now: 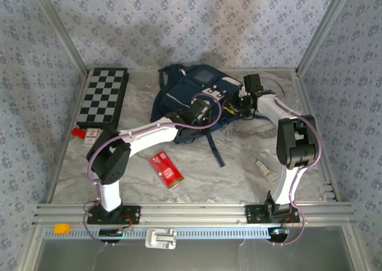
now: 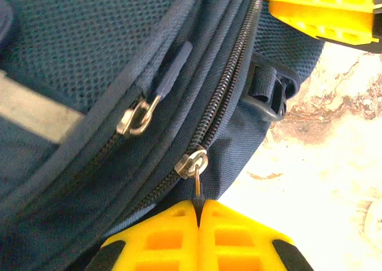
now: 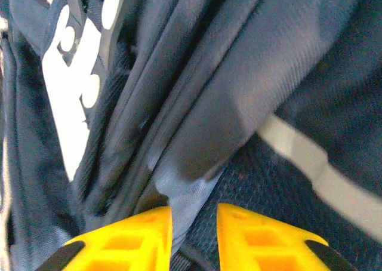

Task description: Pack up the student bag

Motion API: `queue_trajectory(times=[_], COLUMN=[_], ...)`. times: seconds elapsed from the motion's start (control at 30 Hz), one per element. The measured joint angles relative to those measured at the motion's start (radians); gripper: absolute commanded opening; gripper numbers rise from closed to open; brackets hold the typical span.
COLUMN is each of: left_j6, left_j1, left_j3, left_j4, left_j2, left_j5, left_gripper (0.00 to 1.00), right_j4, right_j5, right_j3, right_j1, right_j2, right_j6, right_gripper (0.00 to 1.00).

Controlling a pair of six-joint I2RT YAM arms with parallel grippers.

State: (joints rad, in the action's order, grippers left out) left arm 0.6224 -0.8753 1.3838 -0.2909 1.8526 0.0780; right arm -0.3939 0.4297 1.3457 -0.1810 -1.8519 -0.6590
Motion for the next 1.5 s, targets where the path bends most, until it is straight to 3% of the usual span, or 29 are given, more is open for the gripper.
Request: queue_trajectory(times=[0.13,0.33,0.5,0.6,0.7,0.87,1.13,1.3,1.5], left_j6=[-0.002,-0.003,-0.003,-0.008,-0.024,-0.076,-0.188,-0.192,-0.148], left_j1=[0.008,0.010,0.010,0.010,0.013,0.039,0.188,0.187,0.085], left_j3=[0.016,0.016,0.016,0.016,0.010,-0.070,-0.240,-0.223,-0.055], left_j4=[-0.023,-0.024,-0.024,-0.032,-0.040,-0.047,-0.053,-0.012,-0.005], left_j2=[0.015,0.015,0.016,0.016,0.014,-0.047,-0.177,-0.155,-0.006], left_j5=[-0.019,-0.041,-0.045,-0.044,-0.044,-0.057,-0.116,-0.158,-0.164], left_gripper=[0.00,0.00,0.00,0.00,0.00,0.00,0.00,0.00,0.00], right_j4=[0.001,0.057,0.123,0.128,0.084,0.024,-0.102,-0.172,-0.223], right_j5=[0.009,0.024,0.024,0.030,0.039,0.071,0.126,0.131,0.101], right_j3=[-0.096,-0.175,-0.174,-0.153,-0.114,-0.082,0.030,0.175,0.318], right_j1=[-0.042,-0.146,-0.164,-0.160,-0.153,-0.122,-0.027,0.002,0.016], right_j2=[0.096,0.164,0.099,0.060,0.045,0.044,0.008,-0.086,-0.177], right_j6=[-0.056,-0.199,-0.285,-0.296,-0.267,-0.187,-0.053,-0.019,0.023], right_gripper=[0.49,0.50,0.28,0.04,0.00,0.00,0.00,0.01,0.30])
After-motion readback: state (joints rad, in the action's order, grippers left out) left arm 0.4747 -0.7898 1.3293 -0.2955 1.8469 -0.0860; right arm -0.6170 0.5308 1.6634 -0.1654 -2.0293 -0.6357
